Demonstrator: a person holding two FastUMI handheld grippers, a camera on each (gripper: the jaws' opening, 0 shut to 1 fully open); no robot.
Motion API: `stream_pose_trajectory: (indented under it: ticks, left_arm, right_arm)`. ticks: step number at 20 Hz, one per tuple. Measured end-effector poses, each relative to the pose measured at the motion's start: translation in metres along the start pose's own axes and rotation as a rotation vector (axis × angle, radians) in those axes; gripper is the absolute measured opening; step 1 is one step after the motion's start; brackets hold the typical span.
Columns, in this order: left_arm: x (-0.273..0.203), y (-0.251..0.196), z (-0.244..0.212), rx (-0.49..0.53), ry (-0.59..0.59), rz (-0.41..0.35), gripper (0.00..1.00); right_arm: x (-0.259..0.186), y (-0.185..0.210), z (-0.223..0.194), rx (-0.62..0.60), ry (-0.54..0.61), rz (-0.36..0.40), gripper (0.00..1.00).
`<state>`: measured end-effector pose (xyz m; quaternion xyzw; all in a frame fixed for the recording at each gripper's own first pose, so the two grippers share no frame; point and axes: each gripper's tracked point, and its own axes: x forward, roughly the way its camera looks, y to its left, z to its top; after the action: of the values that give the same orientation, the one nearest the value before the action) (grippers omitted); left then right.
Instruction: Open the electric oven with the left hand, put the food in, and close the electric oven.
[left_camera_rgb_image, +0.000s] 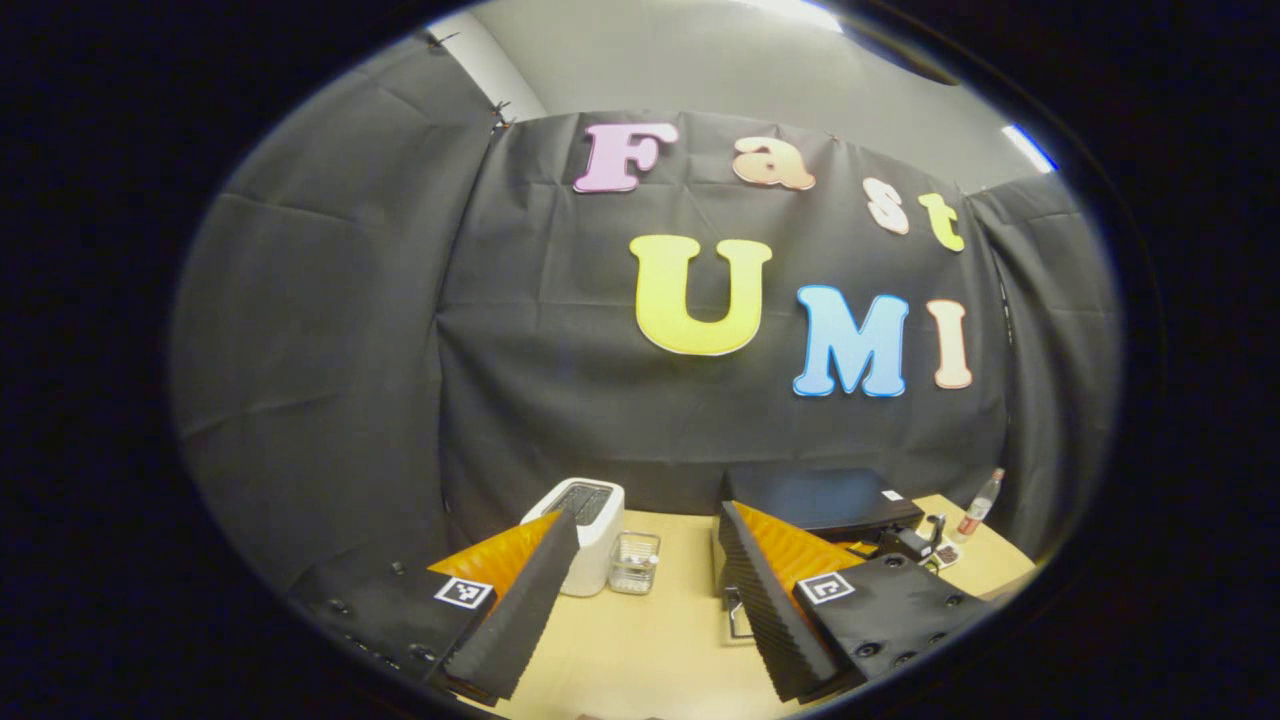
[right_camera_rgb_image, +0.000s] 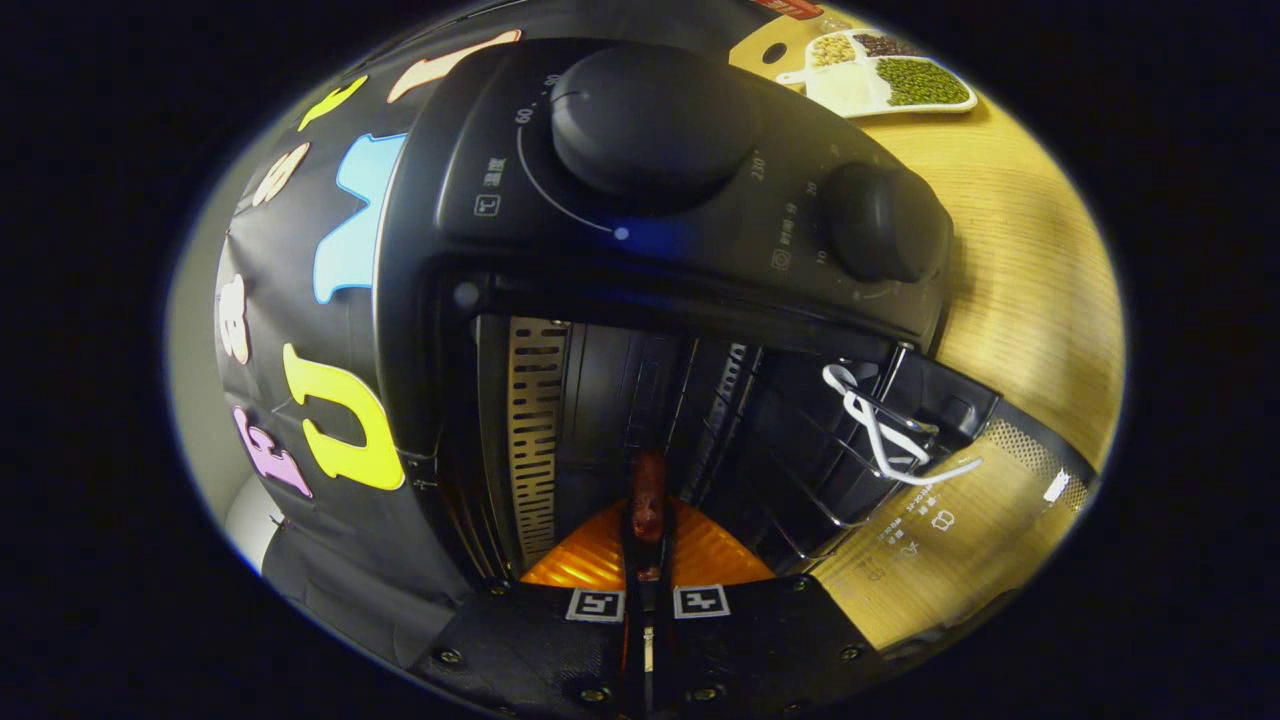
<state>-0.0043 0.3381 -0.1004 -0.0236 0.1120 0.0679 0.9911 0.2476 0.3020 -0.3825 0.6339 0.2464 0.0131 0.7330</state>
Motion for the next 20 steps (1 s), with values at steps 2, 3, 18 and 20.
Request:
stream_pose_trajectory:
  ticks: [2, 3, 18, 20]
  left_arm:
    - [0.001, -0.007, -0.002, -0.007, 0.007, -0.022, 0.95]
    - [0.003, -0.009, -0.002, -0.007, 0.007, -0.029, 0.95]
    - [0.024, -0.071, 0.000, -0.030, -0.015, -0.153, 0.95]
    - [0.025, -0.079, 0.002, -0.035, -0.019, -0.168, 0.95]
  right_arm:
    - [0.001, 0.000, 0.001, 0.008, -0.004, -0.015, 0.04]
    - [0.003, 0.000, 0.003, 0.018, -0.009, -0.027, 0.05]
    - [-0.046, -0.011, 0.023, -0.240, -0.036, -0.209, 0.86]
    - [-0.051, -0.013, 0.028, -0.214, -0.054, -0.208, 0.86]
